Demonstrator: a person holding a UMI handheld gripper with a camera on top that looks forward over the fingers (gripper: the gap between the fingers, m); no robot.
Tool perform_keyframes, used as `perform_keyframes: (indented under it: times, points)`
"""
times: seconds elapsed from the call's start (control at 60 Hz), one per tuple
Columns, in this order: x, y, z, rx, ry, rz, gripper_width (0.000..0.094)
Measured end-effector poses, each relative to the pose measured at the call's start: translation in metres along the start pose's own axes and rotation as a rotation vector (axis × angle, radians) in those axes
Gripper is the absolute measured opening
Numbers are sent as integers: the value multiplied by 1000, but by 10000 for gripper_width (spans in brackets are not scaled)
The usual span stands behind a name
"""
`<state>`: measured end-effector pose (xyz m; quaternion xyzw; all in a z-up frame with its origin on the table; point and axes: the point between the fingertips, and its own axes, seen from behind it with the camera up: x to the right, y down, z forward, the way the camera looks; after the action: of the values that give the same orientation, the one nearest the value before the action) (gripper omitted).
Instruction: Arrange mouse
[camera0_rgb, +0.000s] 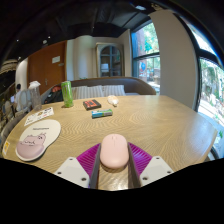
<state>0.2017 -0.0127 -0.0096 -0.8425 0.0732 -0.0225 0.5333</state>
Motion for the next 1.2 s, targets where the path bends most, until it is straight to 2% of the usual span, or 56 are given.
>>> perform_keyframes:
  times: [0.133, 0.233, 0.3, 0.417, 0.567, 0.667, 0.833, 1.133, 1.2]
  points:
    - [0, -1, -1, 35, 39, -9, 474]
    - [0, 0, -4, 7, 59, 34, 406]
    - [-11, -10, -16, -2, 55, 87, 392]
    - [-66, -69, -44, 102, 21, 69, 391]
    - [-170, -108, -39, 144, -45, 59, 390]
    - [-233, -97, -13, 108, -78, 23, 390]
    - [-296, -53, 21, -35, -137, 0, 392]
    - [-283, -19, 42, -152, -85, -14, 394]
    - [-282, -18, 43, -131, -81, -29, 397]
